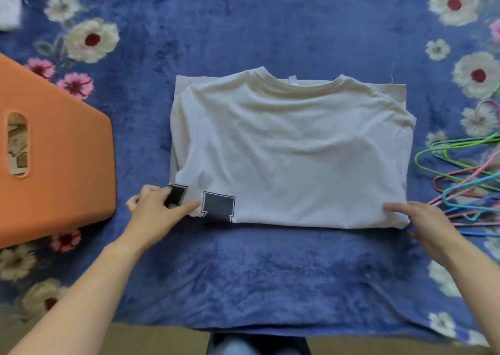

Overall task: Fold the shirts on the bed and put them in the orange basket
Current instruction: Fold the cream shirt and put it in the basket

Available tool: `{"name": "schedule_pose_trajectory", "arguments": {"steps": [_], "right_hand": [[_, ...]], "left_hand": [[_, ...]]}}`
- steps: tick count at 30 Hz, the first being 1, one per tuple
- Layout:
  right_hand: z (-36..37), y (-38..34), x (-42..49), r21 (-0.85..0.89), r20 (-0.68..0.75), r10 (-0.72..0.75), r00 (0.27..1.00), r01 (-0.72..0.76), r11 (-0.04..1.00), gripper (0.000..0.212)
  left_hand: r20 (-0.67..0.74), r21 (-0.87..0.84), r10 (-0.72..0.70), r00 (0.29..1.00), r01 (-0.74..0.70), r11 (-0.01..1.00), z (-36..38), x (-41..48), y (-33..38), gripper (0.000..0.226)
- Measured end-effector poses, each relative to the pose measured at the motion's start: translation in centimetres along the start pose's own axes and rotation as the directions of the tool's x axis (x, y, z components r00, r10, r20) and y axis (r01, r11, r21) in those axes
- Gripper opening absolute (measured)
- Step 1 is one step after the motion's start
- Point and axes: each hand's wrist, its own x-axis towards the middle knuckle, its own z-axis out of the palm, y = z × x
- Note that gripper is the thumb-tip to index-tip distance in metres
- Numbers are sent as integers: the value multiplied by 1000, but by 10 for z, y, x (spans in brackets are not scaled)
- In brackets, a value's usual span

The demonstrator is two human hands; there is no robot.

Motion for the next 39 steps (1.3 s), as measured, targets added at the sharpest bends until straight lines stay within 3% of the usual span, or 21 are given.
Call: {"name": "schedule_pose_trajectory", "arguments": {"steps": [2, 4, 7, 10, 12, 16, 19, 22, 25, 29, 31, 32, 34, 35, 37, 39], "right_hand": [[-7, 9, -1, -62, 21, -45, 999, 46, 997, 3], [-11, 16, 0, -150, -52, -126, 991, 117, 982, 6], [-8, 26, 2, -316, -133, -197, 971, 147, 937, 18], [-5, 35, 4, -311, -180, -161, 971, 99, 945, 30], [-6, 40, 4, -199, -183, -71, 981, 34, 979, 29], [-5, 41, 0, 256, -58, 199, 978, -178, 950, 9], [-7, 43, -2, 528, -17, 169, 985, -135, 838, 20], [-10, 47, -15, 473, 87, 95, 992, -125, 872, 34], [-11, 63, -27, 253, 138, 133, 981, -165, 953, 38], [-7, 77, -25, 41, 109, 158, 981, -163, 986, 39], [-3, 73, -22, -107, 7, 78, 997, -77, 991, 38], [-2, 68, -20, -221, -59, -4, 998, -9, 975, 37], [0, 53, -16, -380, -145, -220, 965, 151, 913, 32], [2, 42, -16, -411, -169, -319, 933, 227, 883, 31], [8, 17, -10, -424, -184, -438, 880, 331, 843, 36], [18, -5, -1, -445, -126, -495, 860, 397, 803, 47]], "left_hand": [[40, -200, -72, 997, 78, 977, -4, -3, -12, 44], [51, -416, -151, 987, 158, 896, -1, -6, -18, 35], [-20, -538, -277, 961, 223, 813, 16, -6, -21, 32], [-113, -652, -382, 917, 222, 725, 31, -7, -22, 37], [-100, -730, -436, 894, 232, 643, 39, -12, -22, 39], [66, -919, -471, 880, 238, 315, 42, -20, -14, 11], [0, -976, -525, 851, 114, 185, 39, -24, -12, 18], [-41, -995, -627, 778, 25, 96, 40, -34, -20, 22], [-101, -980, -700, 707, 48, 191, 53, -59, -37, 25], [-75, -948, -718, 692, 175, 267, 70, -72, -58, 20], [-89, -925, -725, 682, 213, 315, 70, -68, -60, 53], [-175, -862, -728, 664, 255, 439, 69, -65, -56, 63], [-413, -606, -610, 676, 296, 738, 64, -58, -37, 58], [-491, -479, -498, 715, 256, 840, 60, -54, -24, 56], [-520, -292, -276, 808, 135, 947, 54, -36, 0, 61], [-440, -147, -131, 888, 73, 986, 54, -14, 12, 63]]}}
